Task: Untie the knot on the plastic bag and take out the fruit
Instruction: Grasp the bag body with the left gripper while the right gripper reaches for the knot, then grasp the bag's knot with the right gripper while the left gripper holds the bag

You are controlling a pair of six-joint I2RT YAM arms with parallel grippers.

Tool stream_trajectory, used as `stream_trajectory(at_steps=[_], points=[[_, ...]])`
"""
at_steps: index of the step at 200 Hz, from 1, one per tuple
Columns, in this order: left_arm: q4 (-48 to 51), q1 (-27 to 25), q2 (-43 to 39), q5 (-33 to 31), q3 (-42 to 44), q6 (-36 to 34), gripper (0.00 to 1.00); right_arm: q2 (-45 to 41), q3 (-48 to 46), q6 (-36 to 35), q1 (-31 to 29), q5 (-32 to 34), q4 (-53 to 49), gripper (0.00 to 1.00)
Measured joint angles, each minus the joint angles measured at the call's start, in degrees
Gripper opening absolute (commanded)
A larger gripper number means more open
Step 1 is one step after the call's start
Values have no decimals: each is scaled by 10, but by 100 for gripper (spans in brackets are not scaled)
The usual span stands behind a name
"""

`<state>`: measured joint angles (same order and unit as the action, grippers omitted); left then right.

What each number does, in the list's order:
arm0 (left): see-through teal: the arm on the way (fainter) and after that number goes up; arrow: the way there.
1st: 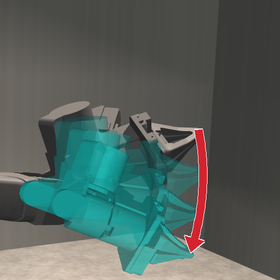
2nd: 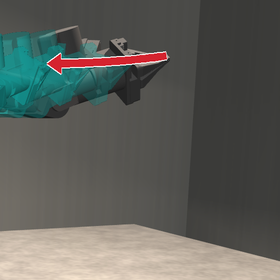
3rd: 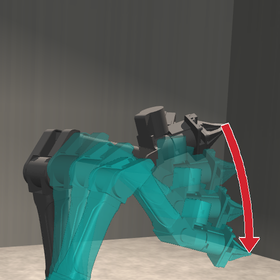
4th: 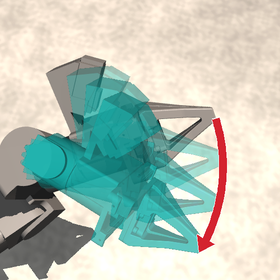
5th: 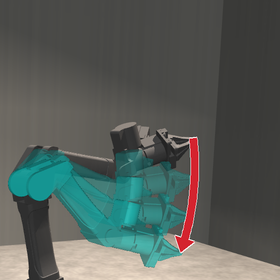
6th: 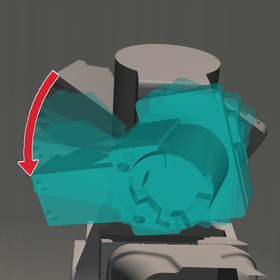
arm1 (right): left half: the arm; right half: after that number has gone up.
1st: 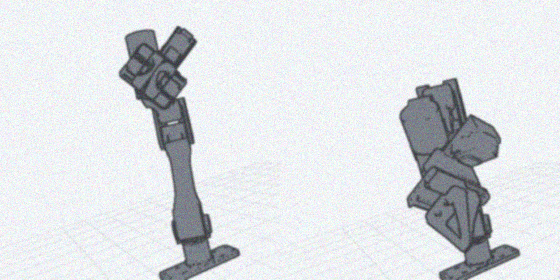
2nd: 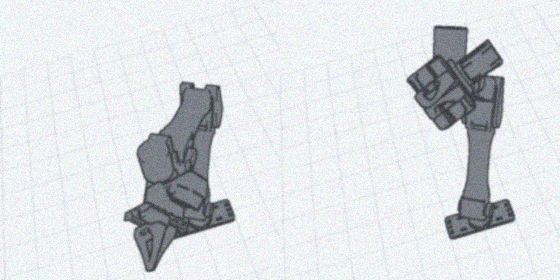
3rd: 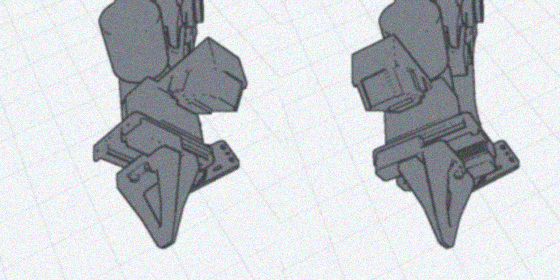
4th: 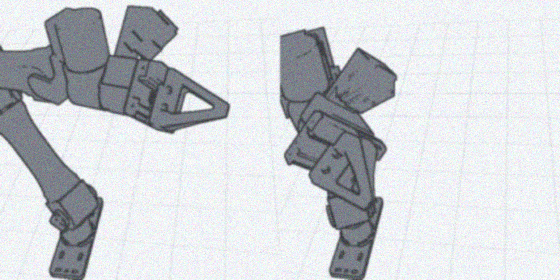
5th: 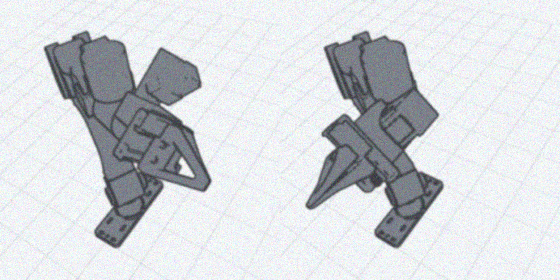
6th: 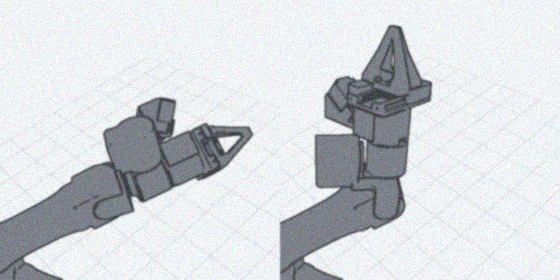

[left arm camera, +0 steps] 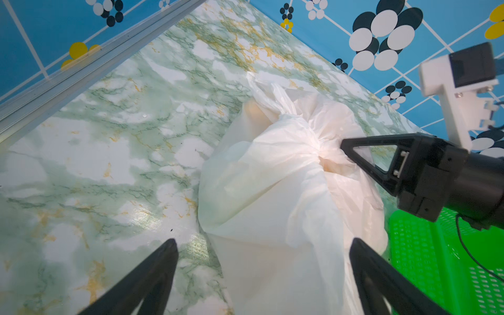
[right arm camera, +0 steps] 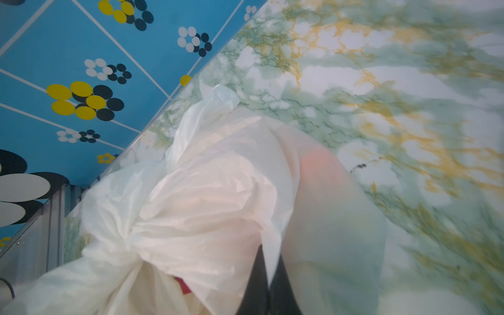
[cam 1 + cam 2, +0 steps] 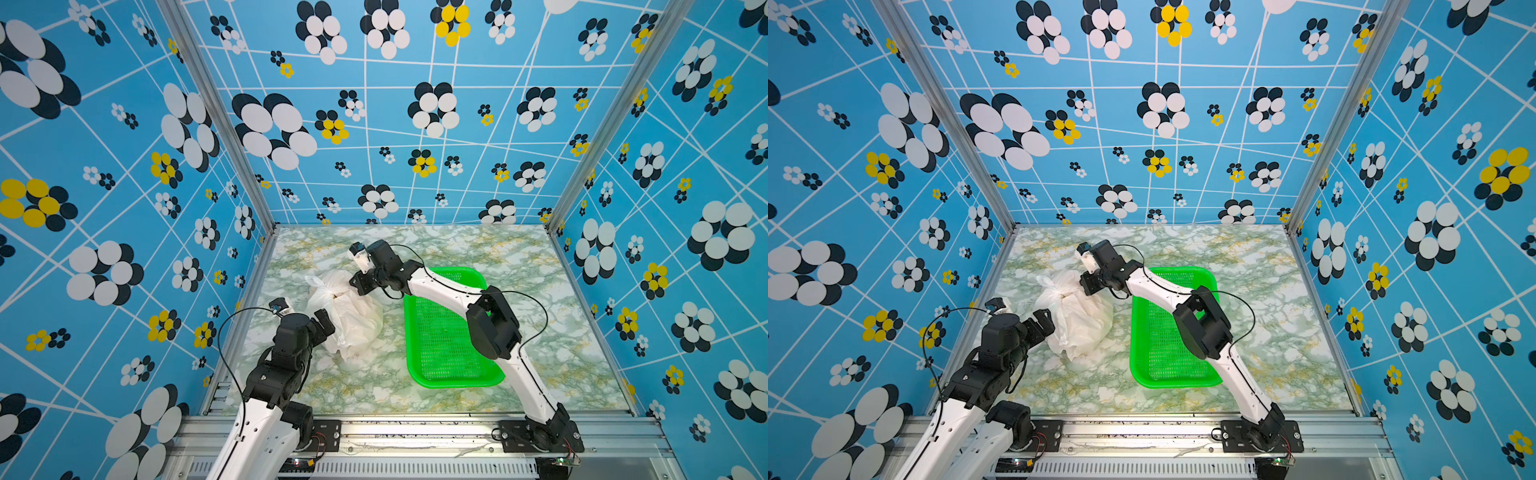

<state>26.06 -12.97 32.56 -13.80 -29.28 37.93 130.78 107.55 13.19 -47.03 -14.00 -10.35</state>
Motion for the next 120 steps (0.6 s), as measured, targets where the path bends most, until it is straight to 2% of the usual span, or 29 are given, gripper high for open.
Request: stream_trajectory(at_steps=[25,39,56,73,99,120], points=[[-10,0,30,20,-2,-8,99,-171,-240,72,-1,97,104,0],[-15,0,45,33,-5,-14,99,-256,-340,121,-5,157,156,0],[-24,0,57,51,-10,-21,99,-324,-417,168,-30,233,201,0],[-27,-3,68,66,-22,-33,99,-346,-447,204,-75,290,220,0],[-36,-17,78,71,-40,-54,99,-347,-473,240,-143,331,254,36],[-38,-29,82,69,-43,-67,99,-347,-486,252,-170,350,273,55]])
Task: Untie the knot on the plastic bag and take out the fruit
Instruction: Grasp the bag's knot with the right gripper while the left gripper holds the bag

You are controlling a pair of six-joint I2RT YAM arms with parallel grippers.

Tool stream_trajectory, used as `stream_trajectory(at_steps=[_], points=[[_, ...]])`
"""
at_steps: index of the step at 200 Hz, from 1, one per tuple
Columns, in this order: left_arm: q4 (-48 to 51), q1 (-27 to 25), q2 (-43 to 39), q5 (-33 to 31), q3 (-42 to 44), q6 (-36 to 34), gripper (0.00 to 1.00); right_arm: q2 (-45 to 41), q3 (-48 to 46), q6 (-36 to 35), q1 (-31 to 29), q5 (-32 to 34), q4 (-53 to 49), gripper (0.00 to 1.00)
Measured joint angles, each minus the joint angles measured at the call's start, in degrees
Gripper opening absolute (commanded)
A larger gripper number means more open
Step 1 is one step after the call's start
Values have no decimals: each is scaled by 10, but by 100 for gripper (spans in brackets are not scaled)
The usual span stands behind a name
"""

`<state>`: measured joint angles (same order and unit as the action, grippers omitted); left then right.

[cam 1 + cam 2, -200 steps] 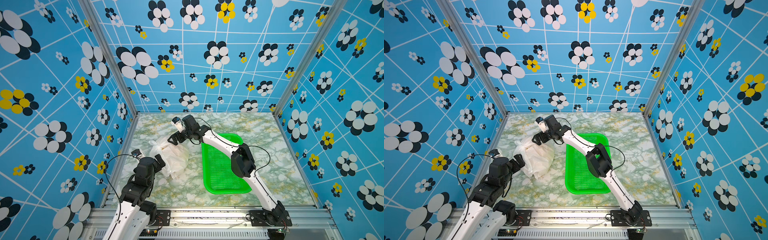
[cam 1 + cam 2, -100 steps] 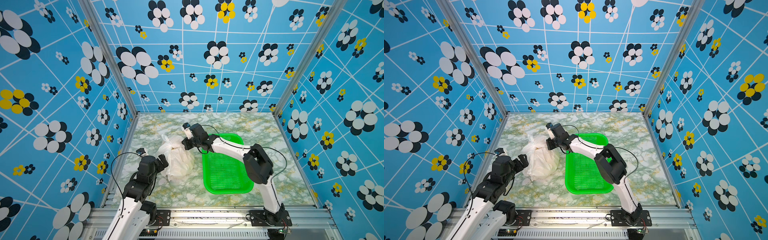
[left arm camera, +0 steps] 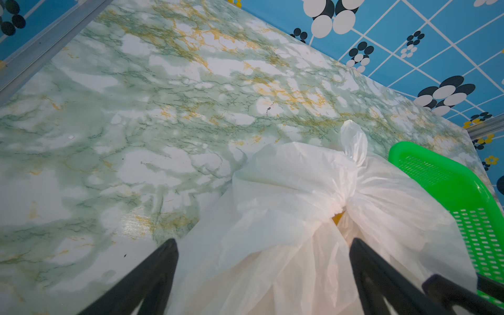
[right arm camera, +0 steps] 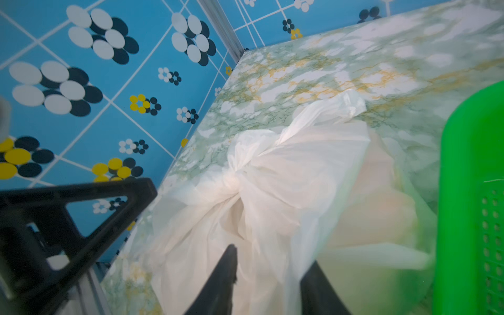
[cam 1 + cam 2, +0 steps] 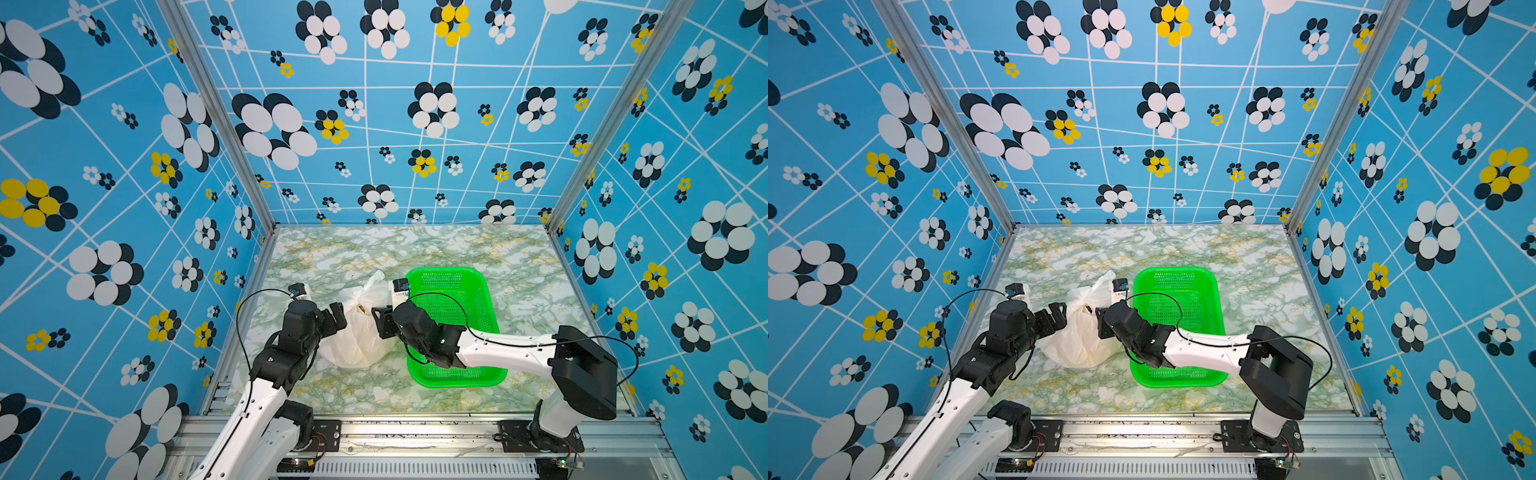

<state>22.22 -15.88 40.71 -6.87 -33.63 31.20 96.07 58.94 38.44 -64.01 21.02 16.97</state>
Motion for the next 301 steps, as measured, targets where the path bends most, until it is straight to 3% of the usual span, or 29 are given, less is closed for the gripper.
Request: stream_trajectory(at_steps=[44,68,116,157,190,216,241,253,301], points=[[2,-18,4,-28,-3,-17,100,-31,-4,-51,7,51,-12,86],[5,-24,3,-51,-3,-23,100,-51,13,-104,34,23,-40,98],[16,-41,18,-80,-13,-30,100,-16,157,-248,103,-115,-183,98],[18,-43,11,-82,-13,-34,99,116,328,-346,100,-188,-316,87],[18,-43,-7,-88,-14,-34,99,180,367,-384,104,-212,-393,74],[18,-43,-12,-90,-13,-35,99,185,369,-400,106,-228,-422,51],[17,-43,-20,-90,-13,-36,100,185,374,-398,112,-238,-423,18],[17,-43,-24,-89,-13,-37,100,185,374,-393,116,-242,-421,8],[12,-43,-15,-65,-13,-38,99,144,311,-391,120,-259,-386,3]])
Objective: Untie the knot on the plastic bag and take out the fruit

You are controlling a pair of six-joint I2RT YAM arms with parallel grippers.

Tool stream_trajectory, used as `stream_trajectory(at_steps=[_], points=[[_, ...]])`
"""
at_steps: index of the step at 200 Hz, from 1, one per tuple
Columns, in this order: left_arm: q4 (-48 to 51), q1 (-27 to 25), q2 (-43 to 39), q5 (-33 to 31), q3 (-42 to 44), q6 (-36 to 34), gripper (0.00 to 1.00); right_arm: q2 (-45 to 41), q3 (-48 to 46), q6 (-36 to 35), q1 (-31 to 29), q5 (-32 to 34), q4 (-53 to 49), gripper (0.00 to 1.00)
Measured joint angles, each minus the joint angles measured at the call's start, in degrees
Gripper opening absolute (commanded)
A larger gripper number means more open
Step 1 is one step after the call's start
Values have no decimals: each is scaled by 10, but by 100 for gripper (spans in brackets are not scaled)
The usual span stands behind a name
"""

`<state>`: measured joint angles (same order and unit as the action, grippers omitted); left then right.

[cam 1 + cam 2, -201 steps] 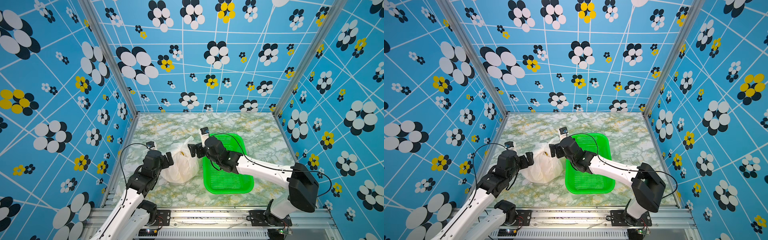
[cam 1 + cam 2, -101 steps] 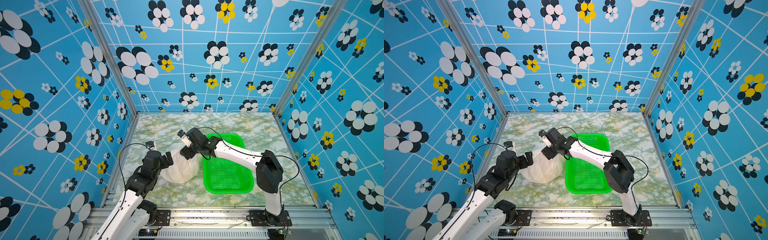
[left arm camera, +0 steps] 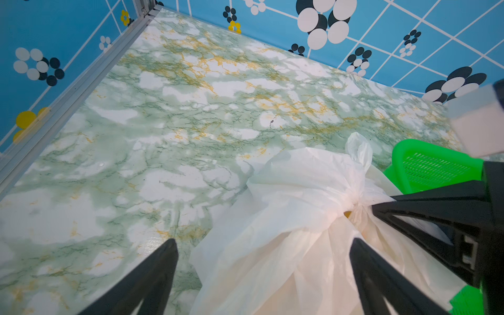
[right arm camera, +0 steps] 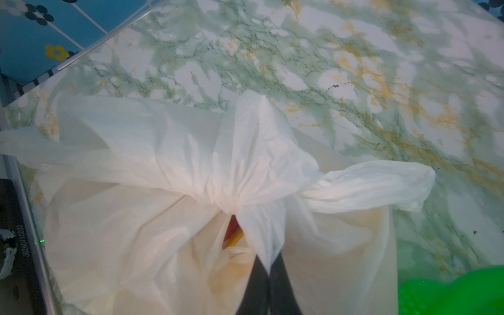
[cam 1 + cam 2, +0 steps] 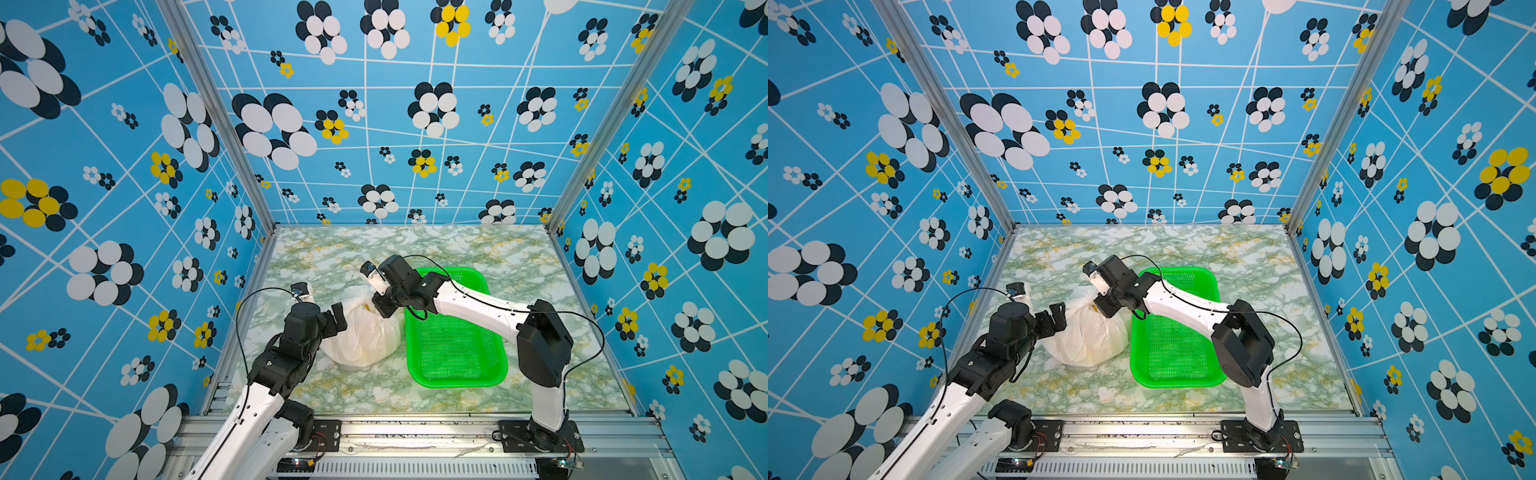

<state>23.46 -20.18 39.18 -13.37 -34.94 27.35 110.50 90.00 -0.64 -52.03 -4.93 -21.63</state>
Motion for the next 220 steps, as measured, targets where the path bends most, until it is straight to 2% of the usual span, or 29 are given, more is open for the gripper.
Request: stream_trajectory(at_steps=[48,143,192,206,220], points=[[-3,0,36,9,0,0,100,-55,-62,0,0,-45,41,0],[-3,0,50,63,0,-7,100,-57,-78,-2,0,-75,56,0],[-9,0,46,96,0,-11,85,-62,-80,-2,0,-77,56,0],[-11,0,51,99,0,-13,85,-63,-80,-2,0,-81,56,0],[-13,-1,64,100,0,-15,89,-63,-80,0,-1,-89,56,0]])
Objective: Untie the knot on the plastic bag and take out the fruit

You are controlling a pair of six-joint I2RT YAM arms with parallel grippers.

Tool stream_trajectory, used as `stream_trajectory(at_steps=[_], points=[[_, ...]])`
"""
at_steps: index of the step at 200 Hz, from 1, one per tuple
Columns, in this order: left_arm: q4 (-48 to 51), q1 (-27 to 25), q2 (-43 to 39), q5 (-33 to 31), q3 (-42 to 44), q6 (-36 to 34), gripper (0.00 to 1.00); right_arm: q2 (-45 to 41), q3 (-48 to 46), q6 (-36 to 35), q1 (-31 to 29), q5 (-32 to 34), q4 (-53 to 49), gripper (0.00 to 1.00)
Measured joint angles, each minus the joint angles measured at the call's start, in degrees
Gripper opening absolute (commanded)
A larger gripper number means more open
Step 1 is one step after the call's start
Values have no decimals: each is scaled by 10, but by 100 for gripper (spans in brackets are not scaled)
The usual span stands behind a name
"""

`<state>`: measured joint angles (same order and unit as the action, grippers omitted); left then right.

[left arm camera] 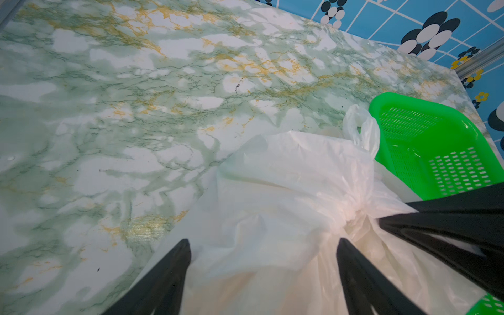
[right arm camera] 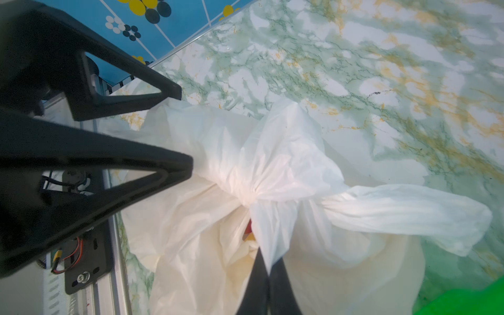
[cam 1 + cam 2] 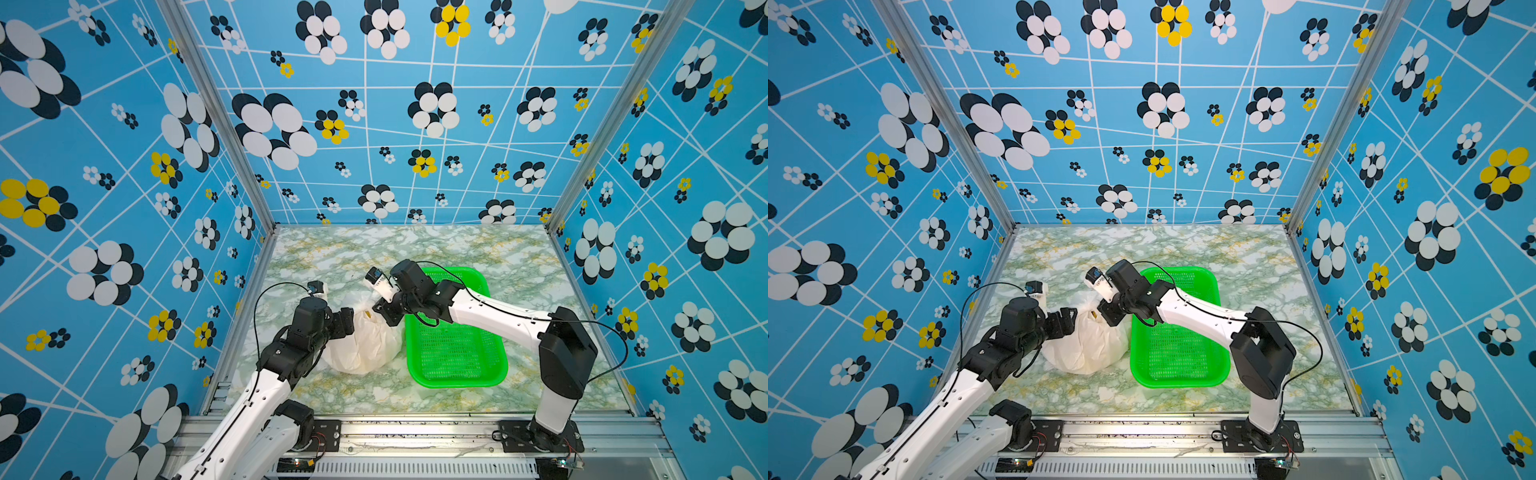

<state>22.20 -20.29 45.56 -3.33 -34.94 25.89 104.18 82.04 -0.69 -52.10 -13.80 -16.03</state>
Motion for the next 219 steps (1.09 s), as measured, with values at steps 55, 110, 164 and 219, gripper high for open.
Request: stream_trajectory(at_steps=[55,110,164,219], points=[[-3,0,39,1,-1,-2,75,0,0,0,-18,-12,0,0],[-16,-1,45,3,-13,0,60,0,0,0,-33,-17,0,0],[-33,-1,30,4,-16,13,72,0,0,0,-34,-18,1,0],[-49,-1,51,5,-16,21,45,0,-2,0,-44,-21,7,0]])
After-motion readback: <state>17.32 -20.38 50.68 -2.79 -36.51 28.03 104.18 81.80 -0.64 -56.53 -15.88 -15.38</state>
